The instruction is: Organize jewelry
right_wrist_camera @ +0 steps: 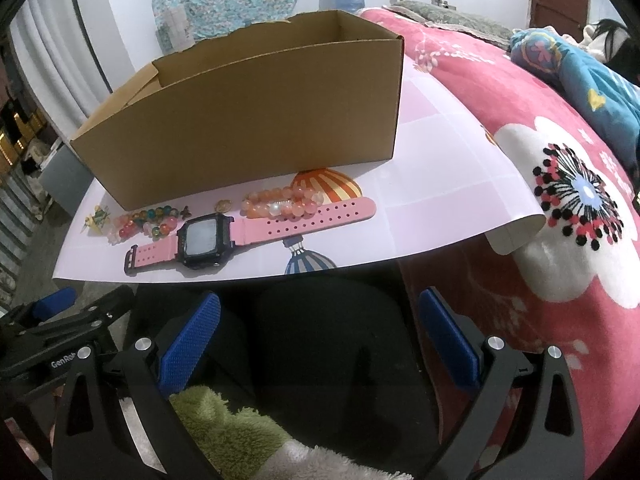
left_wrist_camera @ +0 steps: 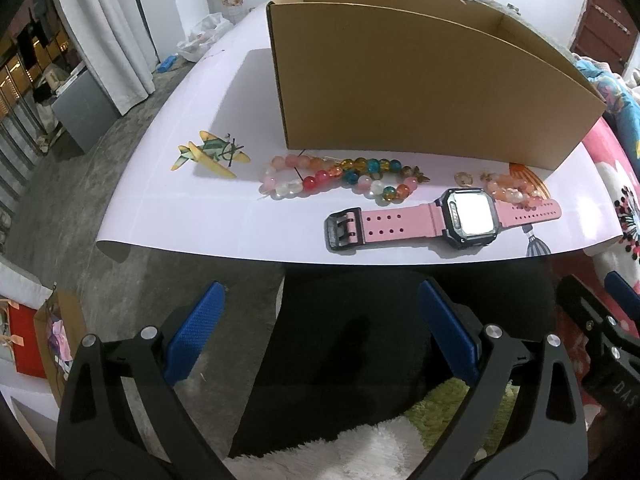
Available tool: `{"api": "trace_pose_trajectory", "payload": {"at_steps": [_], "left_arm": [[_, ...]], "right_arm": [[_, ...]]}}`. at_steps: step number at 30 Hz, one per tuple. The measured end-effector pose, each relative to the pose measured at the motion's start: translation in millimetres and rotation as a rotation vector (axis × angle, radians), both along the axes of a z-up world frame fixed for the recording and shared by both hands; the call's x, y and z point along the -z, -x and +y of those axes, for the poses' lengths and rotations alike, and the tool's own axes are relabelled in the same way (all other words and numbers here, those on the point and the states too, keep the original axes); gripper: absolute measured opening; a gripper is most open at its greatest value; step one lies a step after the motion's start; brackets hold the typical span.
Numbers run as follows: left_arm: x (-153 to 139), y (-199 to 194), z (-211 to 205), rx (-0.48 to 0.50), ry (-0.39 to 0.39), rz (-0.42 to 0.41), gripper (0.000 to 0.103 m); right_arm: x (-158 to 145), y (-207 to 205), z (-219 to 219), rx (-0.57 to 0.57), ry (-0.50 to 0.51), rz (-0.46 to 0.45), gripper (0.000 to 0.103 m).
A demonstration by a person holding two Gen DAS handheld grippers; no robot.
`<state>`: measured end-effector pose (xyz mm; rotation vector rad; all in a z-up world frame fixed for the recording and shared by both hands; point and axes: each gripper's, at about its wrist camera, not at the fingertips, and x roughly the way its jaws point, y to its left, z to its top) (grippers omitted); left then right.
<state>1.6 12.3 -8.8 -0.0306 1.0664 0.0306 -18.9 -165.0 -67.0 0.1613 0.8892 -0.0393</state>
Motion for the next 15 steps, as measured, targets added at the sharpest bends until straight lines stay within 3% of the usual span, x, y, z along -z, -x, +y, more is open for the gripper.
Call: {"api": "trace_pose_trajectory", "payload": {"at_steps": [12, 15], "left_arm": [[5.1, -9.8, 9.0, 0.01, 0.007, -0.003, 0.094], [6.2, -10.8, 9.8, 0.047, 0.039, -0.021, 0.094]], "right_arm": [[3.1, -1.1, -2.0, 0.007, -0.007, -0.003, 0.097], [3.1, -1.4, -1.8, -0.012, -0.015, -0.02, 0.097]]}}
